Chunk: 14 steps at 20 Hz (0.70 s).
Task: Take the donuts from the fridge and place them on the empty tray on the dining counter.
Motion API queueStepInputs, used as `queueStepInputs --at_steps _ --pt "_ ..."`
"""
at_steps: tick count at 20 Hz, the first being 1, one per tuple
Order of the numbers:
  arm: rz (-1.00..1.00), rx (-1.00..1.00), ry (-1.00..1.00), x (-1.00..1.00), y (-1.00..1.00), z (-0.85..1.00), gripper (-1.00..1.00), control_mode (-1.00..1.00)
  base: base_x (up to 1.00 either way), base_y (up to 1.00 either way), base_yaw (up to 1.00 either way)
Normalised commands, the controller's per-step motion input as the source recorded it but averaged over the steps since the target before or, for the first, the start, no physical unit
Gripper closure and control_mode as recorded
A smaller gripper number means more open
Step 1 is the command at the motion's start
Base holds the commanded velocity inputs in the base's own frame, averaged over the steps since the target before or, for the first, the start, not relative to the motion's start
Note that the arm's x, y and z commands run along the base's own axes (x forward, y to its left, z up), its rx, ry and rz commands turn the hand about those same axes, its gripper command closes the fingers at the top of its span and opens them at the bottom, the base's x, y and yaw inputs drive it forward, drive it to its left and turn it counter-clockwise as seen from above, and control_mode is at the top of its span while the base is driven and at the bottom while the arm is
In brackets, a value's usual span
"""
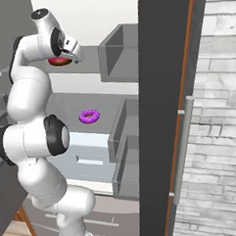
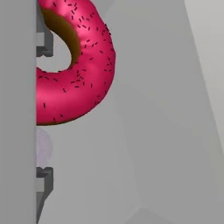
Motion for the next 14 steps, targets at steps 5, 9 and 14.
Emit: queueStepInputs --at_steps 5,9,14 --pt "-0.05 0.00 0.06 0.01 0.00 -0.34 -1.00 -1.00 0.00 0.00 0.00" --pt "-0.04 0.01 0.21 -0.04 0.21 -0.48 1.00 -1.00 0.00 0.00 0.00" --pt "0.00 0.00 0.37 -0.14 0.38 -0.97 1.00 -1.00 0.00 0.00 0.00"
